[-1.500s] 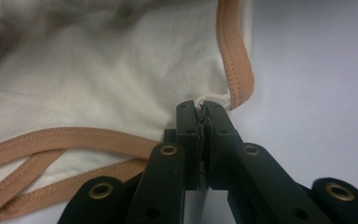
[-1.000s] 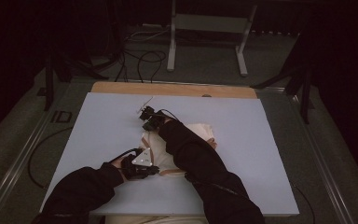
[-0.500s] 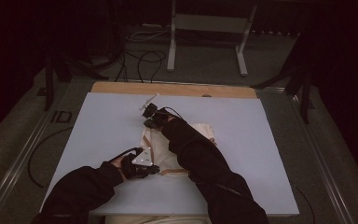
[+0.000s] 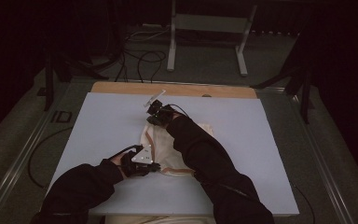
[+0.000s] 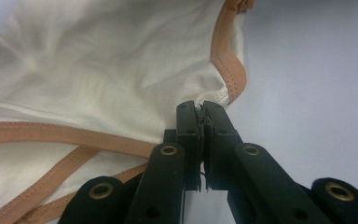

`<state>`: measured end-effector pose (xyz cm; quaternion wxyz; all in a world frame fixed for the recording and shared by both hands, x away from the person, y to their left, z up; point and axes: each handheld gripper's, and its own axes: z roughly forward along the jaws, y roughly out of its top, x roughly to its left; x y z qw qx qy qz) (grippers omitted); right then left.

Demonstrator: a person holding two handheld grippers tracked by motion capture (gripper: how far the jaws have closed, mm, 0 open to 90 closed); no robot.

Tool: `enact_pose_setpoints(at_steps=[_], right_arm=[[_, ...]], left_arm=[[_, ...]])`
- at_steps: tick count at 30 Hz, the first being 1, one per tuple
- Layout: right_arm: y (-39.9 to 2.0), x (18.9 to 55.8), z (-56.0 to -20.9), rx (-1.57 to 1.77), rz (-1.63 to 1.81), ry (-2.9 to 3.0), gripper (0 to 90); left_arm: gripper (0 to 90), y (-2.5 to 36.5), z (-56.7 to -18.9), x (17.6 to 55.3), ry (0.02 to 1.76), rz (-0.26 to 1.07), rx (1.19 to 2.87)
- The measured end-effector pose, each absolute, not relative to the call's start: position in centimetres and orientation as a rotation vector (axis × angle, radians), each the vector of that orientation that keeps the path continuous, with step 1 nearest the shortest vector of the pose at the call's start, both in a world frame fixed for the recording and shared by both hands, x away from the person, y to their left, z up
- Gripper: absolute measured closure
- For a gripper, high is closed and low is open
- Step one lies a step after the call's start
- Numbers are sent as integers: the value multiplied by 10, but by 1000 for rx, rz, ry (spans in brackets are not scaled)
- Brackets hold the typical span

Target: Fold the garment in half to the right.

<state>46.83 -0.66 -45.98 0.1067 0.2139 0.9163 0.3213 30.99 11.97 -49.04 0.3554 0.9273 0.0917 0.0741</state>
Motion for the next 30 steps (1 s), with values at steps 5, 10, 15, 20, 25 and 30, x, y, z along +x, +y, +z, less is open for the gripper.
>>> enact_pose_setpoints(at_steps=[5,10,15,20,25,30], right_arm=[[-20,467,-451,641,968,2675,880],[-30,465,-446,650,975,2663,879],[-45,464,-441,666,994,2641,879],[-55,462,-438,681,1006,2623,879],[-72,461,-435,713,1022,2600,879],[-84,460,-433,732,1024,2588,878]], left_arm=[[874,115,-485,310,216,197,2391],[874,110,-483,311,205,196,2392],[874,104,-480,312,189,201,2391],[874,98,-477,313,173,206,2393],[874,92,-474,314,148,214,2399],[873,88,-471,315,144,216,2395]])
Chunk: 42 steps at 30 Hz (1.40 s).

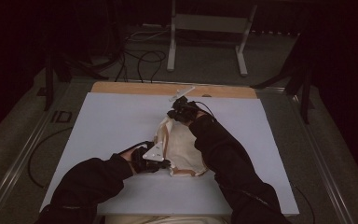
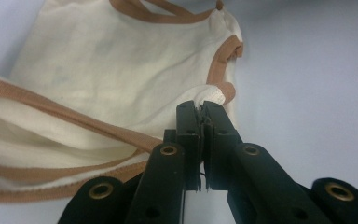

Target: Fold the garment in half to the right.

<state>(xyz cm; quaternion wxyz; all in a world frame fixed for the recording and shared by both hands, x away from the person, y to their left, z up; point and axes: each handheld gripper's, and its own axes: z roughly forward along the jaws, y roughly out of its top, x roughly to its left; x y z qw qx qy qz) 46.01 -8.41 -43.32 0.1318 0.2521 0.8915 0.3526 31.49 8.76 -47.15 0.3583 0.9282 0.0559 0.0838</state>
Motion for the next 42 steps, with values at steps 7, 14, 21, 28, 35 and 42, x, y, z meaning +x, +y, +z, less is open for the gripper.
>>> enact_pose_setpoints(at_steps=[7,14,21,28,35,42], right_arm=[[-103,459,-433,769,1036,2566,879],[-114,457,-433,787,1037,2555,878],[-127,455,-433,818,1048,2536,878],[-139,452,-432,838,1055,2517,878],[-156,451,-435,881,1060,2503,878],[-173,450,-437,922,1066,2482,878]], left_arm=[[873,77,-467,316,104,222,2404],[873,68,-466,317,83,219,2409],[873,61,-464,318,61,218,2417],[873,53,-462,318,48,214,2416],[873,44,-461,320,20,210,2425],[872,32,-462,321,5,202,2419]])
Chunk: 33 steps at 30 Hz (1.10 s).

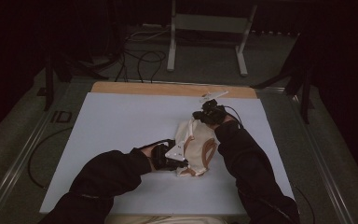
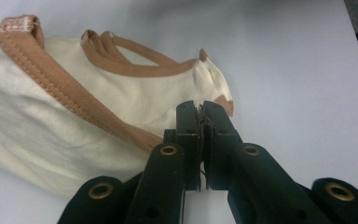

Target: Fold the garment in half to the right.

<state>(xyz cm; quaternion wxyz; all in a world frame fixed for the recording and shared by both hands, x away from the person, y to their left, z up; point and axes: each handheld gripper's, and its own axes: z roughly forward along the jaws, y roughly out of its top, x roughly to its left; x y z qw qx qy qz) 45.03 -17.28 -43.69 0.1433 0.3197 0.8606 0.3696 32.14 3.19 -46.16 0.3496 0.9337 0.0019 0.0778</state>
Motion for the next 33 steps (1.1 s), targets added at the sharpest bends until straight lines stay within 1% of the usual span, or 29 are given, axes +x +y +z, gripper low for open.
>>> enact_pose_setpoints(at_steps=[19,33], right_arm=[[-209,448,-450,1018,1068,2451,877],[-223,451,-463,1084,1064,2436,875]], left_arm=[[871,3,-468,324,-41,183,2417],[870,-20,-476,324,-57,164,2415]])
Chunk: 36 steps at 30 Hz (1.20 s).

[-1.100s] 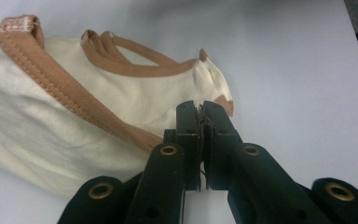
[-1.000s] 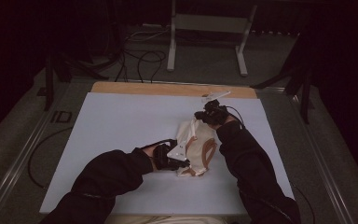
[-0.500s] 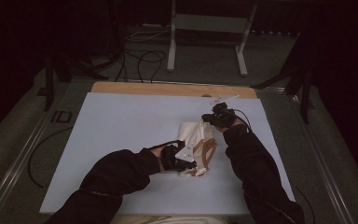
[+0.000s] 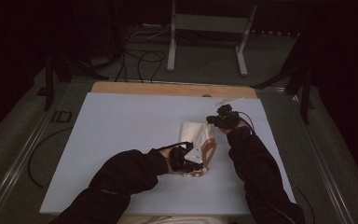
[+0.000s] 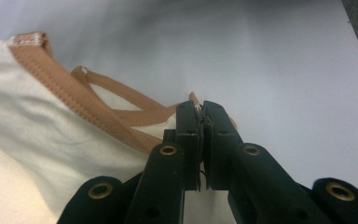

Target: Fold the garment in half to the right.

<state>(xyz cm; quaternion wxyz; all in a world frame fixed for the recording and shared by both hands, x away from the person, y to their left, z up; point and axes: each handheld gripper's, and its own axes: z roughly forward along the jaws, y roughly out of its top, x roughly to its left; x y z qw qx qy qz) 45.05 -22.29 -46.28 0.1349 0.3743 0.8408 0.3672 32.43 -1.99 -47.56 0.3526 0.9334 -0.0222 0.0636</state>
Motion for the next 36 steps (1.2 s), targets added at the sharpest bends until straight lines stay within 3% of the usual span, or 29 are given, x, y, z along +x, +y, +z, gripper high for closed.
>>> enact_pose_setpoints(at_steps=[29,36], right_arm=[[-234,455,-497,1169,1057,2461,859],[-240,451,-496,1182,1057,2452,791]], left_arm=[[847,-32,-496,325,4,129,2431],[758,-23,-491,324,18,120,2415]])
